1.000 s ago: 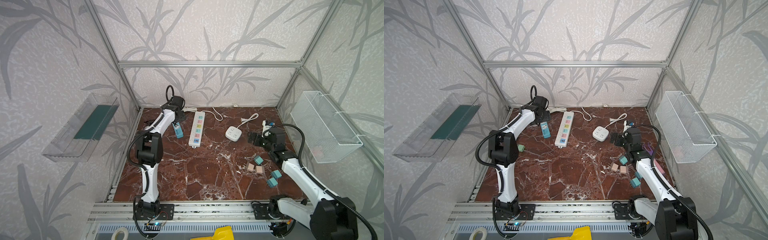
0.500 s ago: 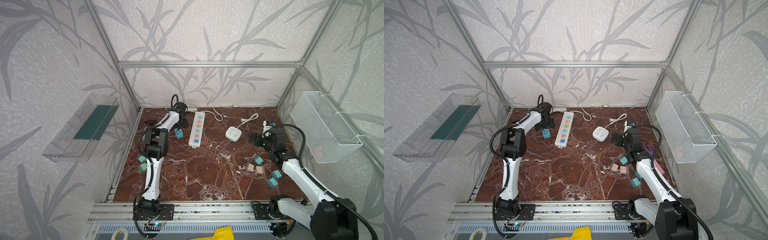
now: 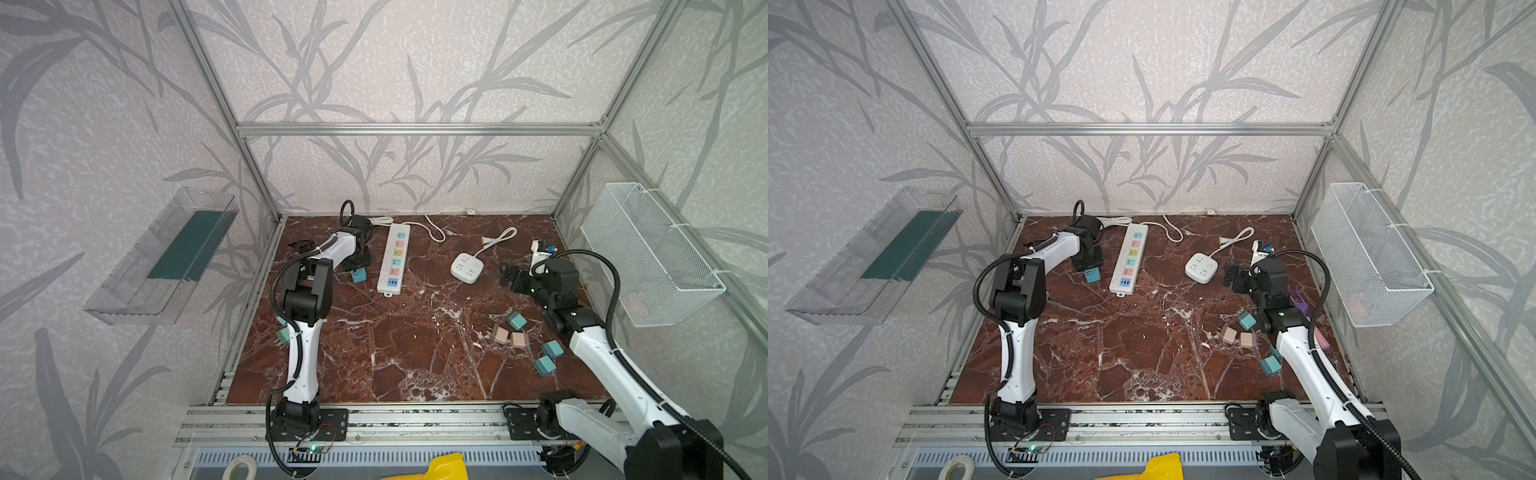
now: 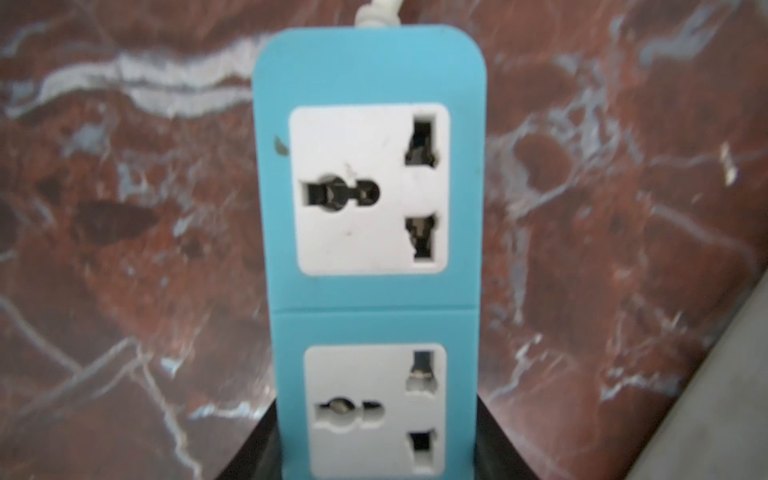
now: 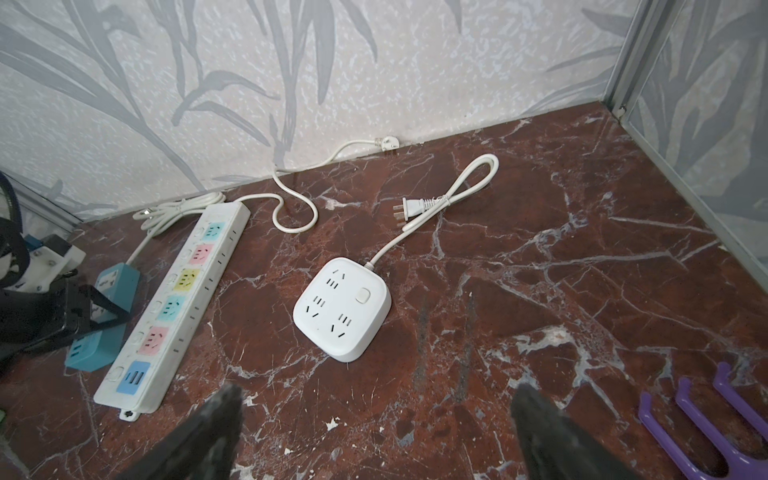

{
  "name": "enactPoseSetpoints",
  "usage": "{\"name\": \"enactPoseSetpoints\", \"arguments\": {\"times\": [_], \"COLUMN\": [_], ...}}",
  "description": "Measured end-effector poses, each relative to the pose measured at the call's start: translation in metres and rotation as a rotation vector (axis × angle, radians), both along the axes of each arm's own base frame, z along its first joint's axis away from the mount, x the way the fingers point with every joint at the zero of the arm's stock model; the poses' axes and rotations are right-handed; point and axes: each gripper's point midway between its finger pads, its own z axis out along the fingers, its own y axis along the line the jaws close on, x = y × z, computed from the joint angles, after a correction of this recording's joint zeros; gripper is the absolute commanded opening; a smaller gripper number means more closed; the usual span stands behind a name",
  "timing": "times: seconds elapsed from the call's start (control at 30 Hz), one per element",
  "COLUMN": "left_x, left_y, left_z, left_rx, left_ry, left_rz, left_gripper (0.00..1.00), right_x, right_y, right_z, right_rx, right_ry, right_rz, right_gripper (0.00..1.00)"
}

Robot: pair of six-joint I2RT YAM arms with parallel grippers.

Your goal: Insert the plug

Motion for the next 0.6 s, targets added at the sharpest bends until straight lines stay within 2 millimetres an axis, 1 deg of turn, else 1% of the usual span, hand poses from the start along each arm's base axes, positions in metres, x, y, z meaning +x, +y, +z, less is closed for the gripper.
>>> {"name": "enactPoseSetpoints", "arguments": {"times": [0.1,0.2,0.27,0.33,0.4,0.47,0.53,0.6], "left_x": [-0.028,-0.063,-0.086,-0.104,-0.120,-0.136,-0.151,-0.163], "left_y": [-0.004,-0.016,-0.031,-0.048,-0.064,-0.074,-0.080,-0.081], "left_z": [-0.001,-0.003,-0.004,-0.003,-0.003,-0.004,-0.003,-0.004], "left_rx": [-0.004,-0.012,-0.015,-0.013,-0.013,-0.017,-0.024,-0.028], "left_ry": [0.009,0.016,0.022,0.024,0.024,0.023,0.021,0.022], "left_rz": [-0.001,-0.014,-0.038,-0.070,-0.095,-0.099,-0.096,-0.082], "left_gripper": [0.32,0.31,0.30,0.30,0.29,0.29,0.29,0.33], "right_x": [-0.004,-0.006,-0.006,-0.007,-0.008,-0.009,-0.010,-0.011], "right_y": [-0.001,0.000,0.001,0.001,0.002,0.002,0.003,0.004], "right_z": [0.006,0.008,0.008,0.009,0.010,0.012,0.013,0.013], "right_rx": [0.005,0.013,0.021,0.024,0.029,0.032,0.034,0.036], "right_ry": [-0.019,-0.027,-0.028,-0.029,-0.033,-0.037,-0.040,-0.039], "right_rz": [-0.002,-0.001,0.002,0.005,0.008,0.011,0.017,0.022], "right_gripper": [1.00,1.00,1.00,1.00,1.00,1.00,1.00,1.00]}}
